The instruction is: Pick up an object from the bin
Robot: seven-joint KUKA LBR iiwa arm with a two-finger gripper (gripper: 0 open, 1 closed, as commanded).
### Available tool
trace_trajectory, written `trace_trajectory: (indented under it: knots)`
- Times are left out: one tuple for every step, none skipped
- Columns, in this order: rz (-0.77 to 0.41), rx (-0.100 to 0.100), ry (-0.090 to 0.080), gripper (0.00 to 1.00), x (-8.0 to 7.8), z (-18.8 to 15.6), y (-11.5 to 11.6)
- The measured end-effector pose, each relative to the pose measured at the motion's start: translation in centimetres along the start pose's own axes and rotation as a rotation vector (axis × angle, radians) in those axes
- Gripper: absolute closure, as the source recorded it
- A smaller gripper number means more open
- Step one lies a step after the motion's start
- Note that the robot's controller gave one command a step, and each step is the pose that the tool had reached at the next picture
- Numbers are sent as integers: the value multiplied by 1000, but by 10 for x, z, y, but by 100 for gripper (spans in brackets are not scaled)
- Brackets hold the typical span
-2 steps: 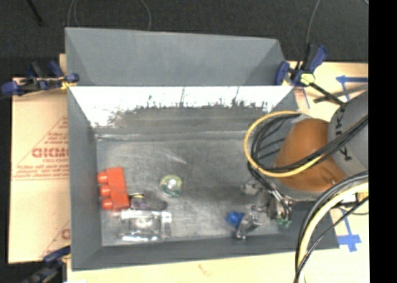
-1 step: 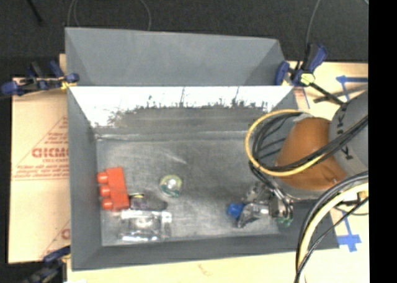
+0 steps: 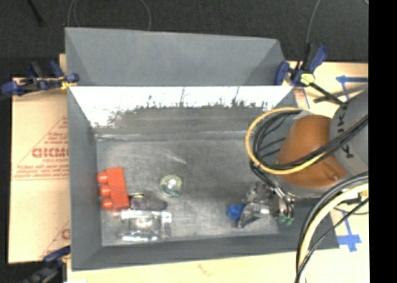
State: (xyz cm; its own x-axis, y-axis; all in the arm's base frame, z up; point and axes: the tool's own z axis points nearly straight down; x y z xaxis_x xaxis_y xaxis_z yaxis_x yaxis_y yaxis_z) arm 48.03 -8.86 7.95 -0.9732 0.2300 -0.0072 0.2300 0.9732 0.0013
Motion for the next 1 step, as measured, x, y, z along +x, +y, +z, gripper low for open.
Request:
trace_trajectory:
  knots:
    - [-6,0,-4,100,-3,-105,0]
